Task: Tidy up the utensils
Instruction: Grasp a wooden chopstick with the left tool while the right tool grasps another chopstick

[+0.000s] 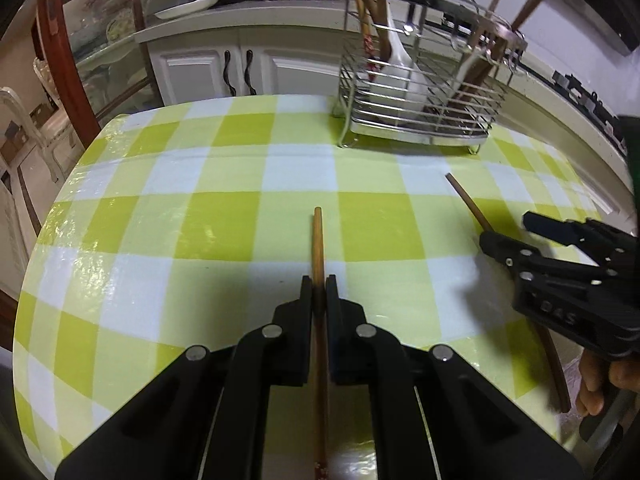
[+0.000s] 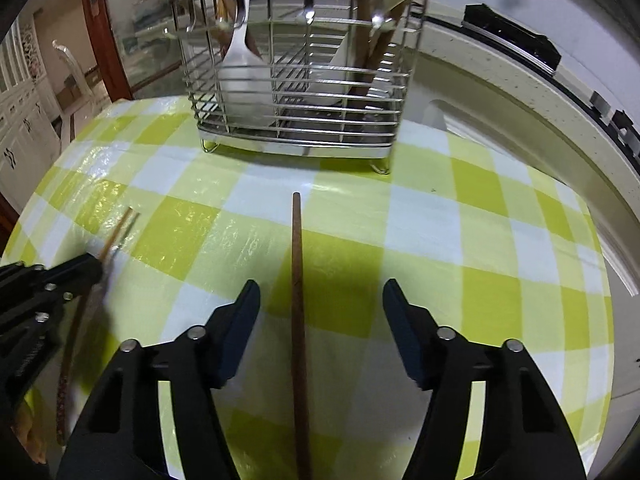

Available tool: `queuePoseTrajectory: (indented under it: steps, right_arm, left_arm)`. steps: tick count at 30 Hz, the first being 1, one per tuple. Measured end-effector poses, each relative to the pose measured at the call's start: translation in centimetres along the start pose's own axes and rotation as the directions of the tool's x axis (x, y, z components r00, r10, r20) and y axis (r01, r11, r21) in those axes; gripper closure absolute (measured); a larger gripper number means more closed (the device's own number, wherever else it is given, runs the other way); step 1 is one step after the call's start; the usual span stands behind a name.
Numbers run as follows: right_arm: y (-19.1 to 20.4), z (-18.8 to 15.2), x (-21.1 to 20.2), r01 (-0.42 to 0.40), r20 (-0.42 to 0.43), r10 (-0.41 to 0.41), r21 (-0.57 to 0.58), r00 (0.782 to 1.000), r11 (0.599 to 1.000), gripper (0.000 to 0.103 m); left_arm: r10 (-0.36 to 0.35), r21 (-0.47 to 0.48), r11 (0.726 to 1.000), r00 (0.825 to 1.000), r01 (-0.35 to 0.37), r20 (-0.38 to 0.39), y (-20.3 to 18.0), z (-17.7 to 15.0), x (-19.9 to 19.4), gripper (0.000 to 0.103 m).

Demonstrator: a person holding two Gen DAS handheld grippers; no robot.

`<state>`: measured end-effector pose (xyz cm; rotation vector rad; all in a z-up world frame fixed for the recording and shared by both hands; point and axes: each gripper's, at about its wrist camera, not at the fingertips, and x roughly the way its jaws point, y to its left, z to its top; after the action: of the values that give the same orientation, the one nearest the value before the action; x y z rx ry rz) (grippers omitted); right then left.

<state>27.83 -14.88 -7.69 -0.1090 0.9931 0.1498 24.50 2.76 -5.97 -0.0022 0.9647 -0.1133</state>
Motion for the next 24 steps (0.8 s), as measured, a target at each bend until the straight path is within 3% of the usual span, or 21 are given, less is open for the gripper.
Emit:
queuePoseTrajectory:
  steps: [3,5,7,8,13,24]
  right_arm:
    - [0.2,0.2,0.4,-0.007,-0.001,0.007,-0.006,1.0,1.0,0.057]
    - [0.3,0.4,0.5,-0.03,-0.004,0.03,-0.01,1.0,1.0,0.068]
    - [0.7,0.5,0.5,-0.05,-0.004,0.05,-0.025,0.999,0.998,0.09]
    - [0.8,0.5,0.5,-0.047,-0.006,0.047,-0.029,0.999,0.998,0.093]
    - [0.0,0.5,-0.5,-0.069,0.019,0.069,0.007,0.997,0.998,0.094]
    - [-2.7,0.6,-8.2,-0.077,0.173,0.066,0.06,0.983,0.995,0.094]
  left_arm:
    - [-0.006,-0.013,1.0,1.0,0.006,0.008,0.6,0.2,-0.3,0.097]
    - [-0.011,-0.021,1.0,1.0,0.011,0.014,0.8,0.3,-0.4,0.097]
    - [-0.016,-0.027,1.0,1.0,0.017,0.02,1.1,0.5,-0.4,0.097]
    - [-0.02,-0.028,0.999,1.0,0.021,0.024,1.2,0.5,-0.6,0.097]
    - [-0.034,-0.04,0.999,0.998,0.036,0.051,1.4,0.9,-1.6,0.097]
    - [-0.048,-0.043,0.998,0.989,0.054,0.138,0.2,1.6,-5.6,0.096]
